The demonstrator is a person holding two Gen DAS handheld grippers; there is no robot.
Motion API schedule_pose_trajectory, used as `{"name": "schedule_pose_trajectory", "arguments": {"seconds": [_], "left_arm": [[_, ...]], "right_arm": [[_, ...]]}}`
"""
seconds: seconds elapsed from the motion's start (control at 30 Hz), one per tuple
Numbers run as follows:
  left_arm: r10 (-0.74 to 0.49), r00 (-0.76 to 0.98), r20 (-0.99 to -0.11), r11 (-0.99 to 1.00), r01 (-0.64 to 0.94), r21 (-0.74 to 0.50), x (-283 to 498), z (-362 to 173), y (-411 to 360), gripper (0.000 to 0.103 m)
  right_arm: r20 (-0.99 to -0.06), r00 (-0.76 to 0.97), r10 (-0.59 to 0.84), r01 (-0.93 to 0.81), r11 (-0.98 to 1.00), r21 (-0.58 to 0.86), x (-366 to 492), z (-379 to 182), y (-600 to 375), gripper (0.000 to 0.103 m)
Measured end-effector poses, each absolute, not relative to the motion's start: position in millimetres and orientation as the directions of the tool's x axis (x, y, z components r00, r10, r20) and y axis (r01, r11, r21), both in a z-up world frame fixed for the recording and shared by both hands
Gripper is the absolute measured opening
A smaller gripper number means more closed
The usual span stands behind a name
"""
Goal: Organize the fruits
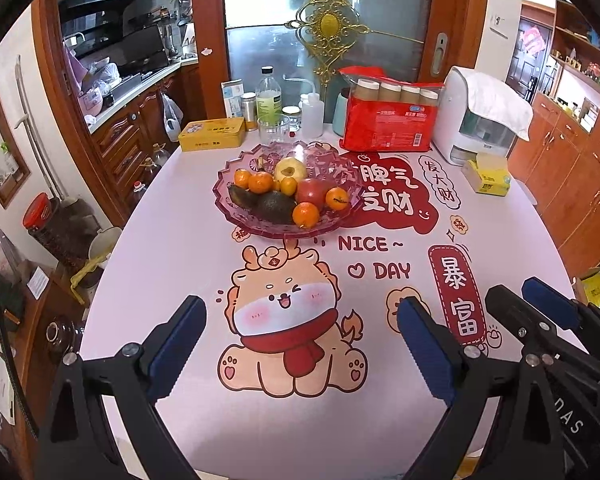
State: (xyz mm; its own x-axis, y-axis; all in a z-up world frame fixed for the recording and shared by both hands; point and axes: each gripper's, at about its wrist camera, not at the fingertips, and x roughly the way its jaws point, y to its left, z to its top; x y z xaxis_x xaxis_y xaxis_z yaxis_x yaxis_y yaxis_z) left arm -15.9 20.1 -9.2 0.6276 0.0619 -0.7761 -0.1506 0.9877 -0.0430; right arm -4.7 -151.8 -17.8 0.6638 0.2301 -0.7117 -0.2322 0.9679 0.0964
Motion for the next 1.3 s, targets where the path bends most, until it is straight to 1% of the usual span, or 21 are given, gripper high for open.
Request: {"name": "schedule_pose_trajectory", "arguments": {"seconds": [0.73,1.3], "left_arm": [[0.057,0.618,-0.784,0.988,-0.146,-0.044,-14,-12,23,0.096],[0.023,0.589,-0.808,0.995,-0.096,-0.041,-5,-19,37,0.096]], "right_arm": [[-0.712,0.664,0.230,-0.230,0.968,0.098,-3,-18,-150,0.048],[-0.722,0.660,0.208,-0.194,0.975,0.104,2,-20,-143,0.048]]}}
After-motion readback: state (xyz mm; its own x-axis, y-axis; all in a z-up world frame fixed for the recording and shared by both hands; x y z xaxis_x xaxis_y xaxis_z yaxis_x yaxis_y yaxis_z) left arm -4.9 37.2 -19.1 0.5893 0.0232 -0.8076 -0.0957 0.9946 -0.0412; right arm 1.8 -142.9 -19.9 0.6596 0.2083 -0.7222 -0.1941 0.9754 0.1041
